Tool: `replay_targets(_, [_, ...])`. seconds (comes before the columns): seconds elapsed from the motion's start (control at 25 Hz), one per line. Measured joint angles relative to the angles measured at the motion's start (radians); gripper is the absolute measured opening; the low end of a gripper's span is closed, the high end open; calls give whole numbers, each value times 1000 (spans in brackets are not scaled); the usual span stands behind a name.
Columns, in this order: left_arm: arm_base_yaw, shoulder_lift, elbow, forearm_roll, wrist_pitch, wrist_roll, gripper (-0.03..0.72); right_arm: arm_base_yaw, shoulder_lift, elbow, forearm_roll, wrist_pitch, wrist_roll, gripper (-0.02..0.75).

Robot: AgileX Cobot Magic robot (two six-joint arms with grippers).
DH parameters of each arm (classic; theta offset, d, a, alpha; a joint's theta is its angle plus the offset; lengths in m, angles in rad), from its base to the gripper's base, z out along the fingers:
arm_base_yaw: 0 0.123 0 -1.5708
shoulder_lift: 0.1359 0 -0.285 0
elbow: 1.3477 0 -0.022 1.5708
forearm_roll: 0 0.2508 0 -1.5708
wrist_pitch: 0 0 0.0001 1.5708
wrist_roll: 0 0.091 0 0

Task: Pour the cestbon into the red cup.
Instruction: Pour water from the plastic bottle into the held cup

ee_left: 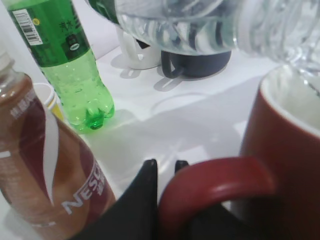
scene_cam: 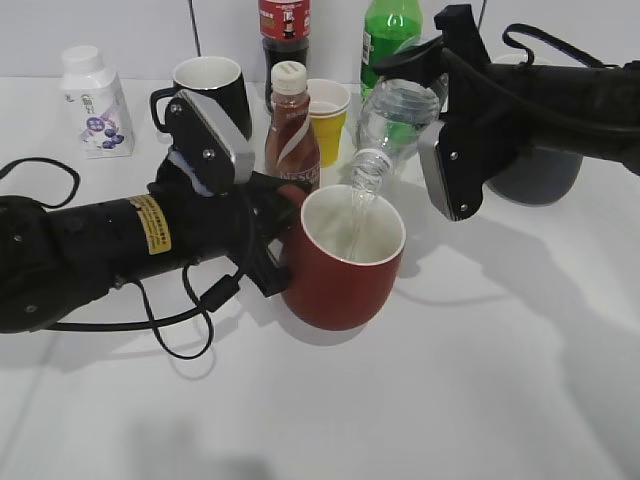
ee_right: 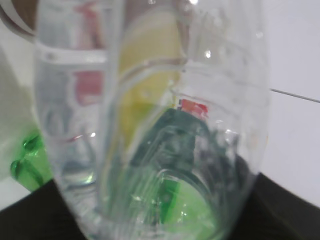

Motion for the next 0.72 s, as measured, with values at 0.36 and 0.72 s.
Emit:
replay_targets(0.36, [0, 0, 0, 1, 0, 0, 65, 0, 0, 0, 1, -6, -14, 474])
replay_targets(0.72, [0, 0, 0, -1, 0, 0, 65, 0, 0, 0, 44, -47, -52, 473])
